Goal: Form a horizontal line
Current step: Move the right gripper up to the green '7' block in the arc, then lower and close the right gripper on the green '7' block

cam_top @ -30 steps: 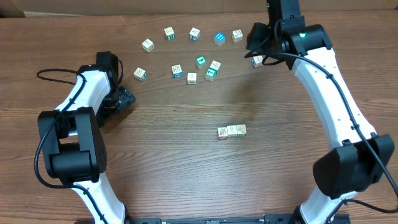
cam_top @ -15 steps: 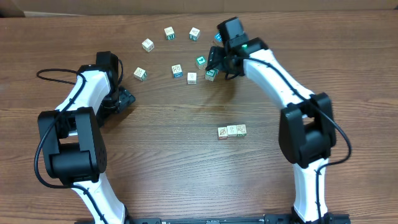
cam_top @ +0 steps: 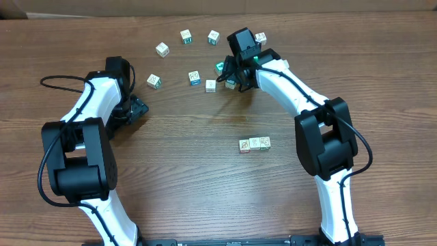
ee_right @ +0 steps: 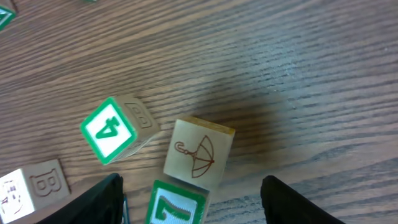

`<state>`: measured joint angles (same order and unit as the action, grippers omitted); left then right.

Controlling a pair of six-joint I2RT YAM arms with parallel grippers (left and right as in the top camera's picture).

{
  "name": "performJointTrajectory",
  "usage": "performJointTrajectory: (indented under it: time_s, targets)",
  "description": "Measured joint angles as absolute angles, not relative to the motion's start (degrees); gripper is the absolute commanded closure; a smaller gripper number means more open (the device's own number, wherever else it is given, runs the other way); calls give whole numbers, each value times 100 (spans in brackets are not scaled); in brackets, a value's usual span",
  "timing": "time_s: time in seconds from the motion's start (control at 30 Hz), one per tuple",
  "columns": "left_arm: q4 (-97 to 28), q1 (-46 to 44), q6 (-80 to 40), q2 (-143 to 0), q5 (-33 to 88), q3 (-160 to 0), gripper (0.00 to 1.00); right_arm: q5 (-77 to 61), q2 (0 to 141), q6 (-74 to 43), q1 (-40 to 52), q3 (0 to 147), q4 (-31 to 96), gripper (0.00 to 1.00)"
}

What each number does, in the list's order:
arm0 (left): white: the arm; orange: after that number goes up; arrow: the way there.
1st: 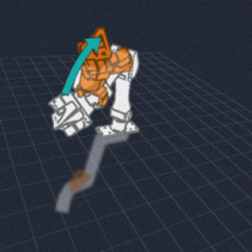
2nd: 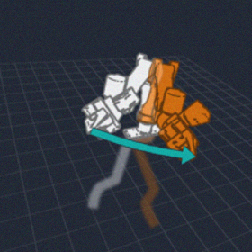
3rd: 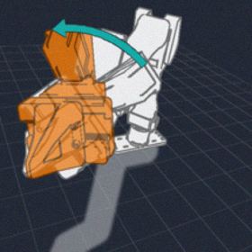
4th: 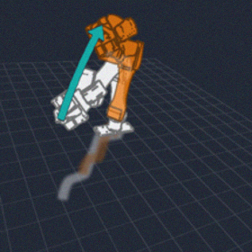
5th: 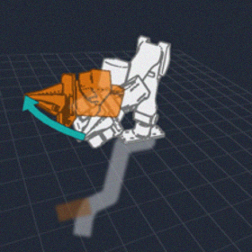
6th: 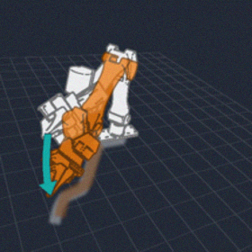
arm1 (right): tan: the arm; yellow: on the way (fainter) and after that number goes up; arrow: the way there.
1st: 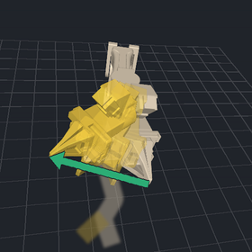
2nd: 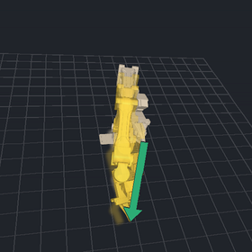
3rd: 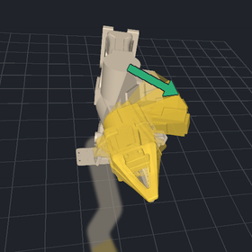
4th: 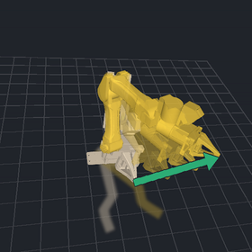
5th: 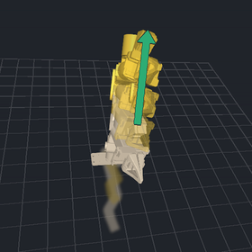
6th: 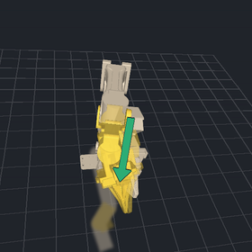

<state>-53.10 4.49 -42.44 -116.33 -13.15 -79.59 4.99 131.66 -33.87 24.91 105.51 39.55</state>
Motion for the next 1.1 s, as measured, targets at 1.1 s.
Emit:
performJointTrajectory:
  time_s: [1.1]
  targets:
    - [-5310, 449, -4244, -11633, -1315, -7959, 0, 1096, 13176, -3854, 2816, 10342, 3813, 46]
